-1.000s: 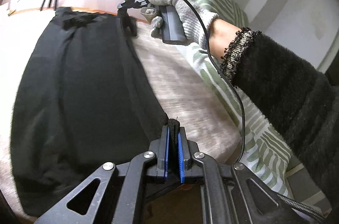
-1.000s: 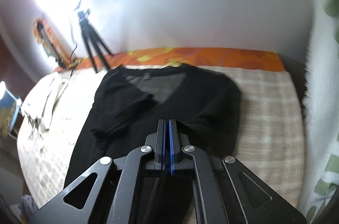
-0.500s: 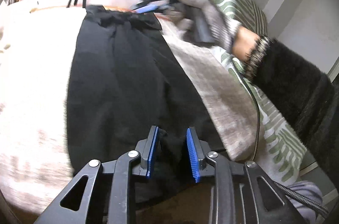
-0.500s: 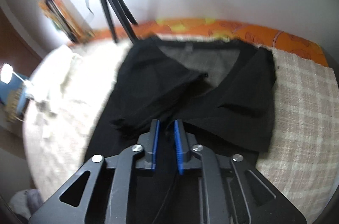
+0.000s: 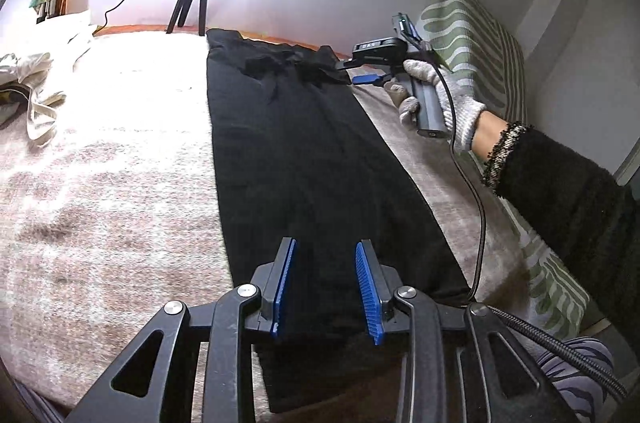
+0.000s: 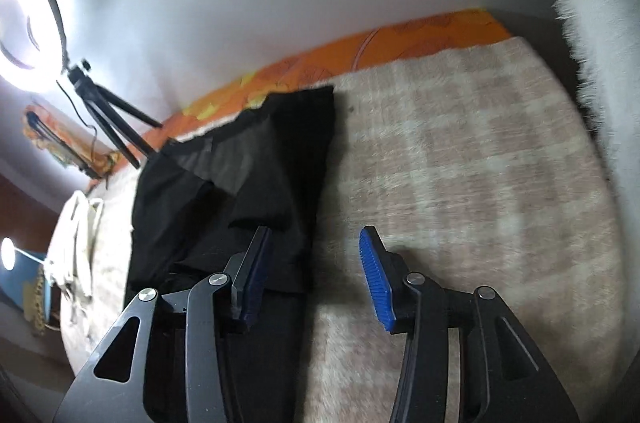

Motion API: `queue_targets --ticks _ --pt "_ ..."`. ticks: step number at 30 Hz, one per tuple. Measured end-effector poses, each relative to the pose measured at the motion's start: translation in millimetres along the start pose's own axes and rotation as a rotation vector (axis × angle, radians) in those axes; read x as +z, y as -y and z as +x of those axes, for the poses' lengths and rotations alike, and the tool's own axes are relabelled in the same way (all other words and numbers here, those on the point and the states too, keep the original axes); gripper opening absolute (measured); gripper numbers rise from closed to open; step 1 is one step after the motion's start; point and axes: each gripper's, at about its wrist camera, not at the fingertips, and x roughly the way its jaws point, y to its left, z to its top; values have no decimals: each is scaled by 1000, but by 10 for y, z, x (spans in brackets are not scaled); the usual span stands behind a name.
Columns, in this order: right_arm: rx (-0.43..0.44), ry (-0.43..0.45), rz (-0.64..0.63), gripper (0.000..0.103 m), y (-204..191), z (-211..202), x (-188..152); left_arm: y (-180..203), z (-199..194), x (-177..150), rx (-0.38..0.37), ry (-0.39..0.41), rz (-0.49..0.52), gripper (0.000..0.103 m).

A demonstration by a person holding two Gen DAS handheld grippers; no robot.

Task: Fold small clothes

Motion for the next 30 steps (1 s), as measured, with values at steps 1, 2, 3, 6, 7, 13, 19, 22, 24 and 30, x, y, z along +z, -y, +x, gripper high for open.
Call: queue_targets --ticks 1,2,3,6,7,13,19,22,24,30 --pt "8 -6 -8 39 -27 21 2 -11 -10 1 2 4 -2 30" --pt "22 -10 -21 33 -72 55 16 -27 -28 3 2 8 -3 30" --pt "42 -19 -38 10 -131 82 30 -47 -49 12 6 17 -4 30" --pt "43 -29 -75 1 -277 69 92 -104 -96 33 9 39 -10 30" --pt "57 -22 -81 1 -313 48 118 -126 -107 41 8 43 -13 30" --pt "134 25 -102 1 -779 60 414 -259 -113 33 14 52 -25 30" --pt "82 -30 -150 5 -1236 605 513 -321 -165 5 45 57 -35 32" --pt "75 -68 -135 20 -1315 774 492 -335 -219 12 64 61 -29 34" --pt "80 -57 -147 23 -1349 725 462 -343 -269 6 79 63 -21 35" --pt "102 22 -161 33 -1289 64 429 -297 -393 29 94 60 17 40"
